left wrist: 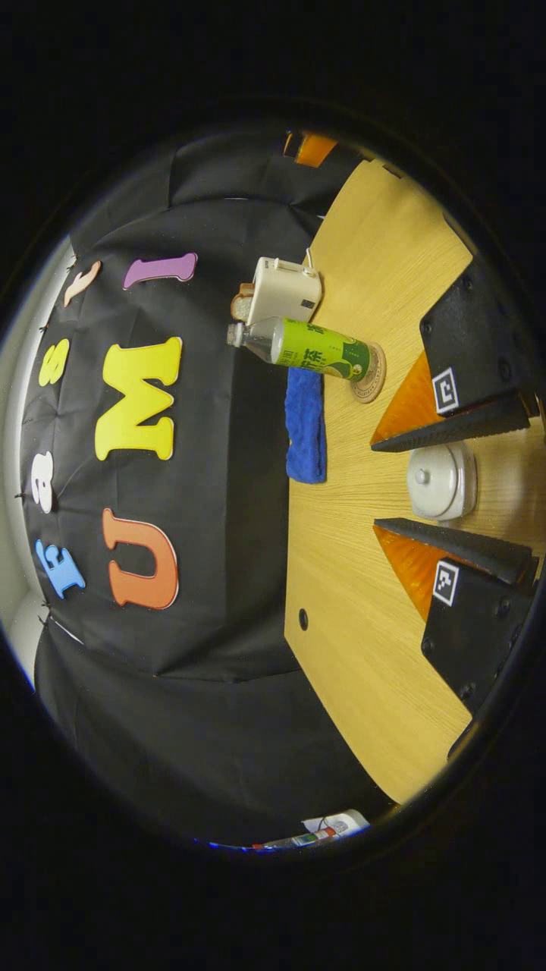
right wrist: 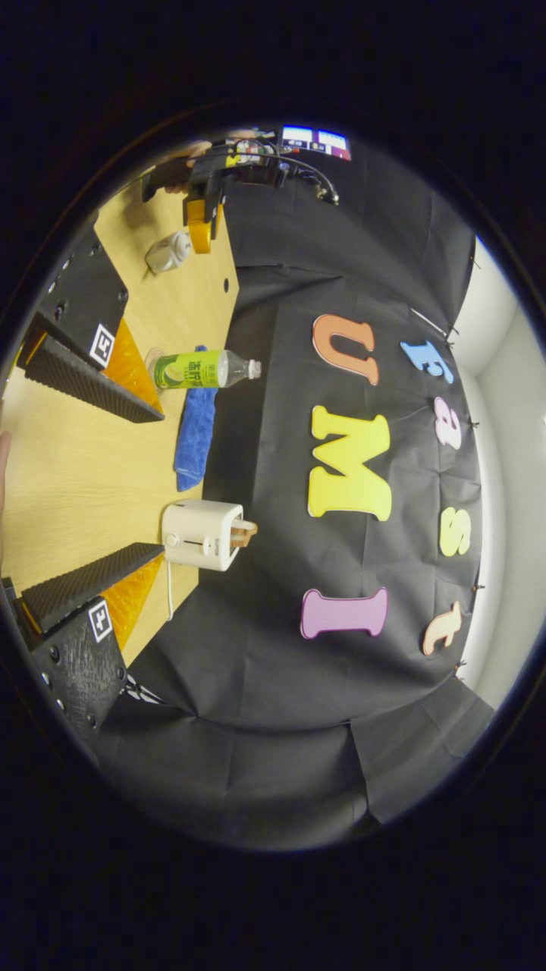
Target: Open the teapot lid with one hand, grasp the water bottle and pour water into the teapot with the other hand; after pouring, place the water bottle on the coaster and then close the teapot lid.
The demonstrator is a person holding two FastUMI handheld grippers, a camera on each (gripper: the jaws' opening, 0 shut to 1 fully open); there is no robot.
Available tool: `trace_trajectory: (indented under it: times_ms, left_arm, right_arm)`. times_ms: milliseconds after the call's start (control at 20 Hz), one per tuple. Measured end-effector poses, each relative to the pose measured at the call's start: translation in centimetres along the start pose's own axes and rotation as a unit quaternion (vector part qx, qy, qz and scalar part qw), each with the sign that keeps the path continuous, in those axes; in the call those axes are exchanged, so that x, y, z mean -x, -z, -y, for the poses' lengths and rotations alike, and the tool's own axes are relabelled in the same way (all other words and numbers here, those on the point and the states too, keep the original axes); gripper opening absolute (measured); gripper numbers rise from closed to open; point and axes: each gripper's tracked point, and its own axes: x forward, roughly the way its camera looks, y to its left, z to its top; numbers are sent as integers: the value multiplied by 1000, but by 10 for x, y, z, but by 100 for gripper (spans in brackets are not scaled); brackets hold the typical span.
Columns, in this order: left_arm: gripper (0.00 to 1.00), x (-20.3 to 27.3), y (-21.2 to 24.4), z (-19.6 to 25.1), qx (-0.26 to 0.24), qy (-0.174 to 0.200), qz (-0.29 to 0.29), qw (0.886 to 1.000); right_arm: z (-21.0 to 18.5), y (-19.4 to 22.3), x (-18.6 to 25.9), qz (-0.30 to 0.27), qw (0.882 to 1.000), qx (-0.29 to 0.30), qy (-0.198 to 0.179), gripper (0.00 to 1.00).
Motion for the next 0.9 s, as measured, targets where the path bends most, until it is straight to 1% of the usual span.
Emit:
trace_trajectory:
  times_ms: [50, 100, 150, 200, 250, 300, 350, 400, 450, 600, 650, 700, 750, 800, 900]
  left_arm:
    - [56, 7, -9, 1, 5, -1, 8, 1000]
    - [57, 14, -17, 2, 13, -2, 17, 1000]
    - [63, 21, -25, 3, 20, -1, 25, 1000]
    - [65, 29, -29, 0, 23, -9, 23, 999]
    - [68, 38, -30, 0, 24, -10, 18, 999]
    - [71, 48, -36, 5, 24, -7, 29, 999]
    - [77, 57, -43, 7, 20, -6, 42, 999]
    - [78, 66, -48, 10, 13, 1, 49, 999]
    - [83, 75, -51, 11, 4, 3, 53, 999]
    - [83, 100, -60, 13, -9, 3, 67, 998]
    - [86, 104, -63, 17, -12, 9, 67, 998]
    - [94, 108, -63, 17, -12, 9, 63, 998]
    - [100, 114, -67, 15, -6, 6, 66, 998]
    - [100, 120, -73, 17, -1, 9, 72, 997]
    - [100, 129, -70, 25, -6, 20, 64, 998]
  right_arm:
    - [-2, -1, 1, 1, 1000, 0, -2, 97]
    - [-6, -3, 2, 2, 1000, 1, -4, 97]
    - [-9, -3, 5, 2, 1000, 3, -5, 95]
    - [-11, -3, 7, 1, 1000, 6, -6, 95]
    - [-15, -3, 8, -1, 1000, 7, -6, 97]
    - [-20, -4, 11, -5, 1000, 8, -7, 97]
    - [-26, -5, 14, -6, 1000, 8, -11, 95]
    - [-32, -8, 19, -3, 1000, 9, -15, 95]
    - [-35, -10, 22, -1, 1000, 11, -17, 95]
    - [-42, -14, 35, 1, 1000, 3, -12, 95]
    - [-42, -17, 41, 2, 1000, 0, -7, 97]
    - [-43, -19, 48, 5, 1000, -3, -2, 97]
    - [-44, -22, 54, 9, 1000, -6, 4, 95]
    - [-45, -26, 59, 12, 1000, -3, 8, 95]
    - [-49, -33, 70, 19, 1000, 2, 9, 95]
